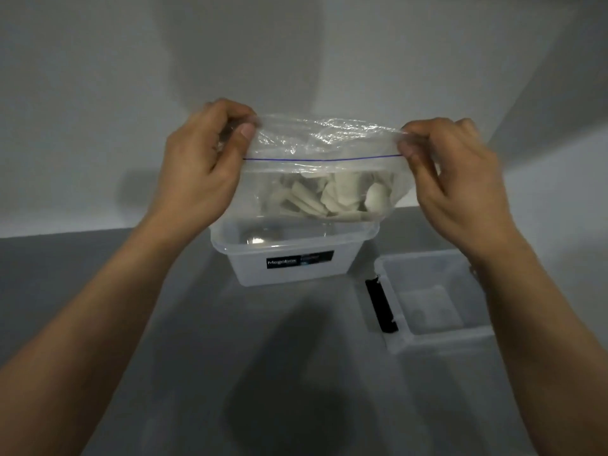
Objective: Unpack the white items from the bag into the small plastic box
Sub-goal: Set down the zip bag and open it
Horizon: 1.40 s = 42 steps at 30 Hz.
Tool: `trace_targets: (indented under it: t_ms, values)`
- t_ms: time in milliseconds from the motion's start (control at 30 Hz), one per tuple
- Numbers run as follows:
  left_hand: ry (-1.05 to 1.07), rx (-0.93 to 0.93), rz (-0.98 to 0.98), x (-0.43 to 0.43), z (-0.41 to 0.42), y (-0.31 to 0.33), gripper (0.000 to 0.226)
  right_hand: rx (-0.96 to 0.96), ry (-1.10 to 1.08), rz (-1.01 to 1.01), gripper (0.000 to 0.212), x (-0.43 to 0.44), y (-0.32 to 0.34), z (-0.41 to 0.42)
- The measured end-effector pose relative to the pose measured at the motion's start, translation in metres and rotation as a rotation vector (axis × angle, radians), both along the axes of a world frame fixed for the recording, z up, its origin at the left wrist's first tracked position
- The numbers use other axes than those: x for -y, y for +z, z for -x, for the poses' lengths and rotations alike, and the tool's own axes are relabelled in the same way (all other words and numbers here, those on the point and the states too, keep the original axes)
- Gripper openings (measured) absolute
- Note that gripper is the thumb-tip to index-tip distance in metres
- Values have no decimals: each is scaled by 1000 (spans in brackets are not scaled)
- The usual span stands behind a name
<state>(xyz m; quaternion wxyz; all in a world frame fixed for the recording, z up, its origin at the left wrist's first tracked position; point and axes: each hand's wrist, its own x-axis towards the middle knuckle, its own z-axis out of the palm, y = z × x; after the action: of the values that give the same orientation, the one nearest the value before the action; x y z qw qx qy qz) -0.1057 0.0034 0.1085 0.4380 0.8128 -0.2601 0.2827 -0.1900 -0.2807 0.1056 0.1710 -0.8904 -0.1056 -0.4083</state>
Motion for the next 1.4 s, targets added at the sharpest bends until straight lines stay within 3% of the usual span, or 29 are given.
trace_targets:
  t_ms: [167,300,533,600,700,833,933,967,1033,1133,1300,1400]
  values:
    - [-97,-205,36,5,52,-46,13,-161,-79,-4,14,-5,-42,75]
    - [-192,-441,125,13,88,-111,9,-370,-103,-220,18,-9,-103,127]
    - [-122,-777,102,17,100,-195,30,-677,-193,-291,18,-26,-180,170]
    - [-9,-849,246,15,107,-201,40,-744,-233,-323,20,-28,-191,176]
    - [62,-1005,563,8,128,-198,32,-810,-221,-361,20,-33,-193,183]
    - [-171,-1252,612,7,151,-202,25,-988,-110,-328,25,-35,-180,189]
    - [-205,-1254,699,18,147,-192,6,-1181,-140,-86,50,-32,-170,187]
    - [-213,-1241,712,21,144,-188,6,-1157,-181,9,62,-34,-166,186]
    - [-239,-1196,673,22,139,-182,9,-913,-209,62,72,-47,-151,180]
    - [-266,-1126,583,21,126,-172,17,-549,-3,-198,53,-75,-141,155]
    - [-328,-1104,578,31,117,-148,31,-649,121,-707,34,-97,-145,114]
    - [-411,-1134,608,36,119,-142,22,-670,132,-767,27,-96,-145,108]
